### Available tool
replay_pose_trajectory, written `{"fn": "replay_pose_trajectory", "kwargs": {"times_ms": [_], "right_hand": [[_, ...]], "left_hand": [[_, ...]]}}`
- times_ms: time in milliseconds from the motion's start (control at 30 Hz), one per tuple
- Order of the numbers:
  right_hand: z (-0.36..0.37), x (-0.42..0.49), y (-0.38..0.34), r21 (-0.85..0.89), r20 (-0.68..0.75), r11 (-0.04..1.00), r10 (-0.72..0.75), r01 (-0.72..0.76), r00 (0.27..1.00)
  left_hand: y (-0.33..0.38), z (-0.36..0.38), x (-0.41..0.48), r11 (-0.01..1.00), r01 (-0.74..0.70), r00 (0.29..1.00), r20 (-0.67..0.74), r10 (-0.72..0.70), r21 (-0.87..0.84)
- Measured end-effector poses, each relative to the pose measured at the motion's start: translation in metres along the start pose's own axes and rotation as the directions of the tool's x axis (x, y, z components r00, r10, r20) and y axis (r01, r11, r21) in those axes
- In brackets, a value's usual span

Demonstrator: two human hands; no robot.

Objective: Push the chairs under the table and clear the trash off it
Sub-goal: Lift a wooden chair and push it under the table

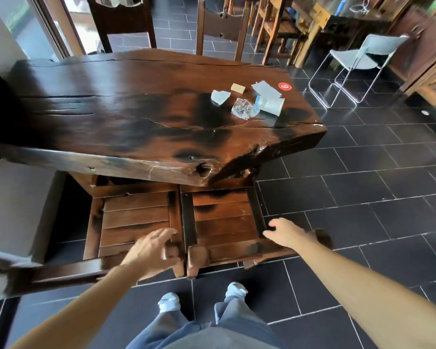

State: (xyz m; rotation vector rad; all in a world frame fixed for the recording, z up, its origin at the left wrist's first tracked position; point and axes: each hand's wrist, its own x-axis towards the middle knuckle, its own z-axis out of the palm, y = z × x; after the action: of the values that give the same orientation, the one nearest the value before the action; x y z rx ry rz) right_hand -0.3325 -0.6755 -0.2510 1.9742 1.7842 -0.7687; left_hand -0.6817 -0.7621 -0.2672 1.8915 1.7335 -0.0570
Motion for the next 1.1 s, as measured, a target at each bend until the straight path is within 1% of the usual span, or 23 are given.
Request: {"fn": "replay_pose_trajectory", "kwargs": {"times_ms": [67, 133, 167, 200, 267, 333, 367, 400, 433, 467, 500, 533, 600, 667, 800, 867, 1000, 1100], "right_hand": [[0.008, -0.008, -0.054, 0.06, 0.091, 0.978, -0.205, 0.2, 0.974], [0.031, -0.023, -0.112, 0.084, 0.223, 0.945, -0.326, 0.315, 0.918], [0.045, -0.032, -0.136, 0.073, 0.274, 0.939, -0.343, 0.336, 0.899], [0.058, -0.04, -0.154, 0.036, 0.284, 0.942, -0.33, 0.334, 0.9], [0.074, -0.045, -0.174, -0.106, 0.198, 0.946, -0.283, 0.307, 0.939], [0.073, -0.042, -0.184, -0.281, 0.178, 0.912, -0.256, 0.298, 0.95], [0.072, -0.04, -0.19, -0.339, 0.19, 0.891, -0.25, 0.302, 0.95], [0.072, -0.038, -0.196, -0.359, 0.194, 0.88, -0.256, 0.312, 0.947], [0.075, -0.037, -0.201, -0.348, 0.19, 0.879, -0.274, 0.326, 0.943], [0.08, -0.038, -0.204, -0.324, 0.175, 0.882, -0.299, 0.341, 0.938], [0.083, -0.039, -0.205, -0.296, 0.157, 0.887, -0.322, 0.355, 0.934], [0.084, -0.04, -0.203, -0.254, 0.145, 0.898, -0.331, 0.358, 0.932], [0.08, -0.038, -0.2, -0.12, 0.166, 0.935, -0.312, 0.333, 0.935], [0.076, -0.034, -0.2, 0.018, 0.206, 0.948, -0.315, 0.318, 0.927], [0.077, -0.036, -0.203, 0.096, 0.195, 0.941, -0.337, 0.324, 0.921], [0.076, -0.04, -0.204, 0.1, 0.171, 0.941, -0.336, 0.323, 0.926], [0.074, -0.048, -0.206, -0.023, 0.156, 0.932, -0.354, 0.361, 0.922], [0.075, -0.053, -0.203, -0.082, 0.173, 0.917, -0.372, 0.389, 0.912]], "left_hand": [[-0.051, -0.01, -0.014, 0.982, 0.132, 0.99, 0.038, -0.138, 0.136], [-0.111, -0.02, -0.036, 0.922, 0.254, 0.952, 0.095, -0.292, 0.292], [-0.139, -0.023, -0.048, 0.886, 0.287, 0.925, 0.135, -0.355, 0.364], [-0.164, -0.027, -0.061, 0.859, 0.302, 0.905, 0.158, -0.394, 0.415], [-0.199, -0.035, -0.082, 0.835, 0.31, 0.893, 0.162, -0.42, 0.454], [-0.222, -0.038, -0.096, 0.842, 0.354, 0.899, 0.099, -0.426, 0.407], [-0.232, -0.038, -0.099, 0.839, 0.402, 0.891, 0.053, -0.45, 0.367], [-0.242, -0.037, -0.1, 0.827, 0.471, 0.868, 0.005, -0.496, 0.306], [-0.252, -0.034, -0.1, 0.811, 0.541, 0.834, -0.018, -0.552, 0.225], [-0.257, -0.031, -0.1, 0.788, 0.6, 0.797, -0.009, -0.604, 0.138], [-0.26, -0.026, -0.099, 0.769, 0.636, 0.77, 0.009, -0.637, 0.061], [-0.256, -0.024, -0.099, 0.753, 0.657, 0.753, 0.013, -0.658, 0.02], [-0.246, -0.021, -0.099, 0.735, 0.678, 0.735, -0.025, -0.677, 0.004], [-0.239, -0.022, -0.101, 0.743, 0.669, 0.743, -0.054, -0.667, 0.011], [-0.236, -0.028, -0.107, 0.776, 0.631, 0.775, -0.063, -0.628, 0.025], [-0.234, -0.03, -0.111, 0.793, 0.608, 0.793, -0.071, -0.606, 0.027], [-0.228, -0.031, -0.119, 0.805, 0.59, 0.808, -0.052, -0.587, 0.061], [-0.224, -0.028, -0.126, 0.804, 0.585, 0.81, -0.044, -0.584, 0.103]]}}
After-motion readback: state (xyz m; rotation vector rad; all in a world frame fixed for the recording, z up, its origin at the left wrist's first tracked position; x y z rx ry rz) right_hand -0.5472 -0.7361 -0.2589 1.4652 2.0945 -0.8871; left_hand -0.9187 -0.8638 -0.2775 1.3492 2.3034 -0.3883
